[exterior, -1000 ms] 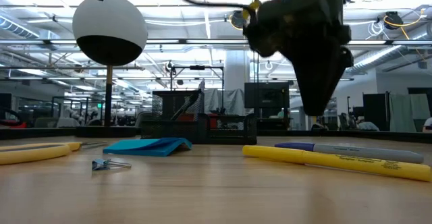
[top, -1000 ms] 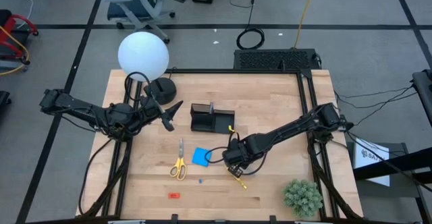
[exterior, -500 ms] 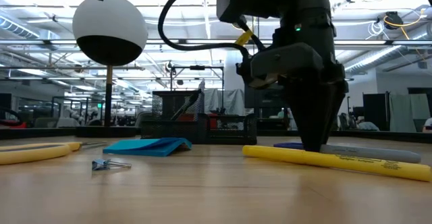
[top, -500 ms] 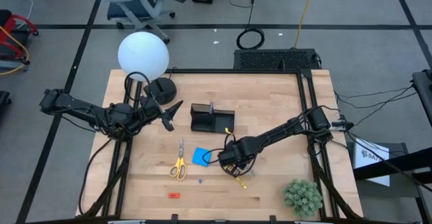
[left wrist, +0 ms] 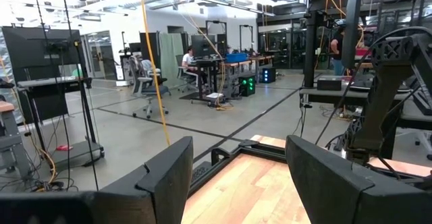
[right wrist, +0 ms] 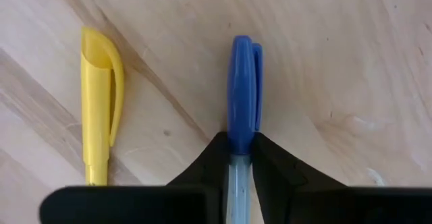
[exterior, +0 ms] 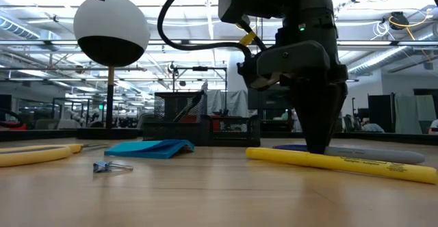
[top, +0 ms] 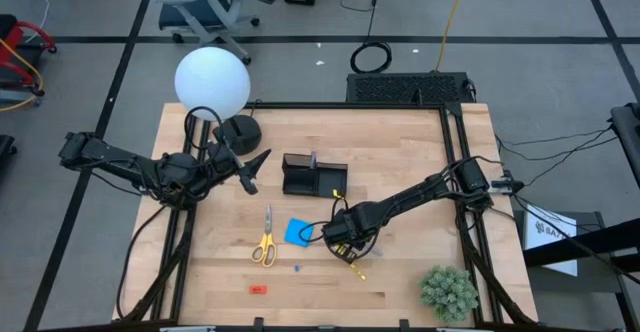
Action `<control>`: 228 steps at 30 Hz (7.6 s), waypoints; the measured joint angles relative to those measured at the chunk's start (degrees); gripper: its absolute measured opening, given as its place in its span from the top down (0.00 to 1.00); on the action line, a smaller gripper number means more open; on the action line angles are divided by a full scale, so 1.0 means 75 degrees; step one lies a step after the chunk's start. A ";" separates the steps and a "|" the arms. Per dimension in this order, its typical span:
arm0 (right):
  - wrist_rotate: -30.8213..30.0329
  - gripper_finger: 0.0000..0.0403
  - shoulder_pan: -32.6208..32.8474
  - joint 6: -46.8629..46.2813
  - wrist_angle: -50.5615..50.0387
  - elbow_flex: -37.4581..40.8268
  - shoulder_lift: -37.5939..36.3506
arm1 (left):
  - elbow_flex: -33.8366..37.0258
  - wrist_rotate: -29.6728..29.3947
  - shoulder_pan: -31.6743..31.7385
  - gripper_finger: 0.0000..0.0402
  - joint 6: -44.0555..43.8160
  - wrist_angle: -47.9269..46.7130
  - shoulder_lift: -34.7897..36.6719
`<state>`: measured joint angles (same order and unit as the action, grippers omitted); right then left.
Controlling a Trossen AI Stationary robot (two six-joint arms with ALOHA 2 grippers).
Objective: Pick and place office supplies into organizer
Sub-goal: Put the blue pen into the black mesh desk organizer, then put the yellow pen into the black mesh desk organizer
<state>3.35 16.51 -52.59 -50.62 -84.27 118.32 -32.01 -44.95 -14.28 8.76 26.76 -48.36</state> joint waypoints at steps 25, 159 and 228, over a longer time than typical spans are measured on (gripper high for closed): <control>-0.0181 0.91 -0.0344 0.1439 0.0335 0.0035 -0.1074 | 0.0000 0.0001 0.0000 0.39 -0.0001 0.0001 0.0000; -0.0465 0.92 -0.3407 0.7908 1.5727 0.4701 -0.1626 | 0.0003 0.2384 -0.0358 0.39 -0.0525 -0.1154 0.0000; -0.0672 0.75 -0.1286 0.6436 1.3082 0.4695 -0.2929 | 0.0003 0.2396 -0.0358 0.39 -0.1554 -0.1137 0.0003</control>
<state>-1.69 6.87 -4.32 47.50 -49.06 96.36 -31.99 -26.98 -16.97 -2.90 18.24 -48.34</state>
